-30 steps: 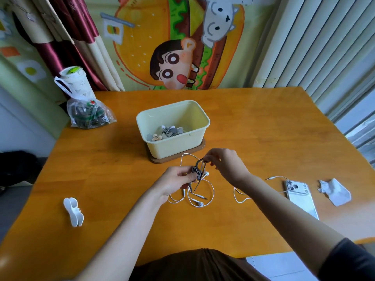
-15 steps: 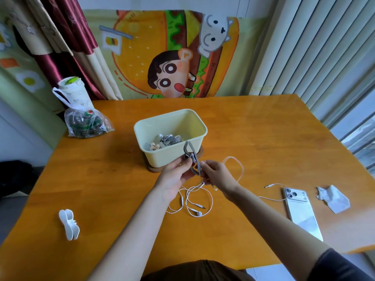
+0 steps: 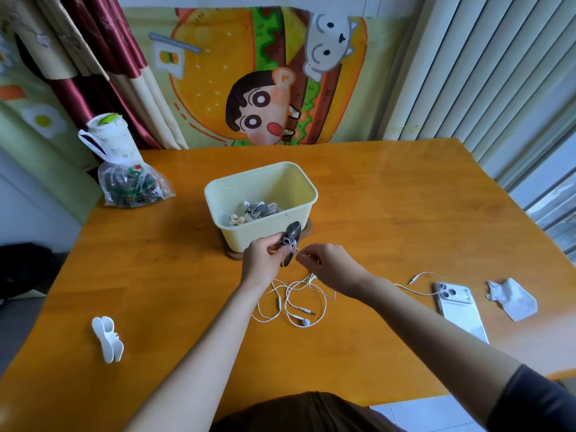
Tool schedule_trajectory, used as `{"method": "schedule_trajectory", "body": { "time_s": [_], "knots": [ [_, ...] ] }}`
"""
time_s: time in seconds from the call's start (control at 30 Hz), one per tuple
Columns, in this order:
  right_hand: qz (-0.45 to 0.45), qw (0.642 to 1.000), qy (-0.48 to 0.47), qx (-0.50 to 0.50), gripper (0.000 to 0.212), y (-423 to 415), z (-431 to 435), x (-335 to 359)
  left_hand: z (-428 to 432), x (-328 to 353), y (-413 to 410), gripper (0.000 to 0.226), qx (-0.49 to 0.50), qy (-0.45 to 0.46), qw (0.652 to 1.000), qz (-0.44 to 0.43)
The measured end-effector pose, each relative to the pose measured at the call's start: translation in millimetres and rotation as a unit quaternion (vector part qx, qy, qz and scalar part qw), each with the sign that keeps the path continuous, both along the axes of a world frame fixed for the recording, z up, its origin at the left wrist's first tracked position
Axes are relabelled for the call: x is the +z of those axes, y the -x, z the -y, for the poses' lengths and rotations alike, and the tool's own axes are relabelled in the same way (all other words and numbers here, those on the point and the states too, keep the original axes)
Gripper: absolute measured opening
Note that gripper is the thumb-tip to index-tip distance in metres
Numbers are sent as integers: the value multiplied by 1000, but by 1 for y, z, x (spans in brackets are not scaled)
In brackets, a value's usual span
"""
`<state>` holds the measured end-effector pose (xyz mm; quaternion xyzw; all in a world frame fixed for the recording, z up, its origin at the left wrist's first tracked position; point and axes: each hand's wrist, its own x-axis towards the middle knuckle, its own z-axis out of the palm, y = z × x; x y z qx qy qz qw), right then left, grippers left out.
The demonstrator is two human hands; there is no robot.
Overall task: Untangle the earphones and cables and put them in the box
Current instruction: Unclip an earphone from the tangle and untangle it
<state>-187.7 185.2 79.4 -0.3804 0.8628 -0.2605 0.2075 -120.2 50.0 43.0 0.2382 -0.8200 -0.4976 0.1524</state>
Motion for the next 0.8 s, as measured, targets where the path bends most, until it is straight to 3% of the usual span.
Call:
{"method": "schedule_trajectory", "body": {
  "time_s": [0.17,0.37,0.53,0.67,0.8],
  "knots": [
    [-58,998,-18,-4,20,17,-15,16,-3,-4,-9,27,-71,40,995,61],
    [-51,998,2,-39,13,35,-30,20,-14,0,-15,25,-177,-34,977,116],
    [-26,998,27,-59,15,30,-37,13,-17,12,-25,27,-241,-145,954,104],
    [-1,992,78,-98,16,24,-38,11,-28,20,-27,23,-217,-266,939,38],
    [62,975,141,-161,21,19,-39,8,-36,21,-23,40,-124,-370,920,-31]
  ]
}}
